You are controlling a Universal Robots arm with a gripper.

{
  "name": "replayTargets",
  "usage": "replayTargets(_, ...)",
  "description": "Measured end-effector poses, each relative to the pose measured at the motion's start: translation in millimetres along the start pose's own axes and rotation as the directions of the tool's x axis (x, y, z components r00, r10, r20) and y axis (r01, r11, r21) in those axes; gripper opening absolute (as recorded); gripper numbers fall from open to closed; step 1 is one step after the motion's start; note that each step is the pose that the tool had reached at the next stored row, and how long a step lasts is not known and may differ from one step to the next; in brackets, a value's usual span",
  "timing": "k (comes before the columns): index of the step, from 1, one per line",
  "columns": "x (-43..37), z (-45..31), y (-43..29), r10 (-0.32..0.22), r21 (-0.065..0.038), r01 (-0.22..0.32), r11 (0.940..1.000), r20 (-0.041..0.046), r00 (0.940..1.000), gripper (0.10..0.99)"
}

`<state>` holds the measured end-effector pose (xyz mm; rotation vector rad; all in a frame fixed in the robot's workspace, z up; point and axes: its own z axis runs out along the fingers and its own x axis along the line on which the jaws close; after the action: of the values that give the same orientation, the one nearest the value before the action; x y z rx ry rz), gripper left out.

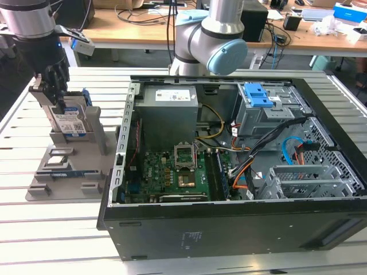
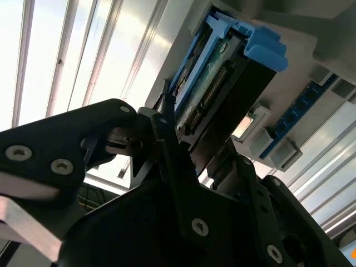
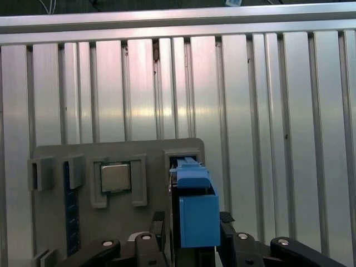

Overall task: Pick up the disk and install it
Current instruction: 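Pick up the disk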

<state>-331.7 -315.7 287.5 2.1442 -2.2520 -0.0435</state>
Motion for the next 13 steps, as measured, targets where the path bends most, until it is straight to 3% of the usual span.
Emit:
replayTargets(6, 0.0, 0.8, -0.2, 0.0, 0.0, 0.0, 1.0, -0.0001, 1.0, 0.482)
replayTargets(8, 0.0, 0.8, -0.2, 0.0, 0.0, 0.0, 1.0, -0.0001, 1.0, 0.463)
replayTargets(9, 0.0, 0.8, -0.2, 0.0, 0.0, 0.0, 1.0, -0.0002, 1.0, 0.361)
replayTargets(13, 0.0, 0.9, -0.3, 0.0, 0.0, 0.0, 1.0, -0.0001, 1.0, 0.361)
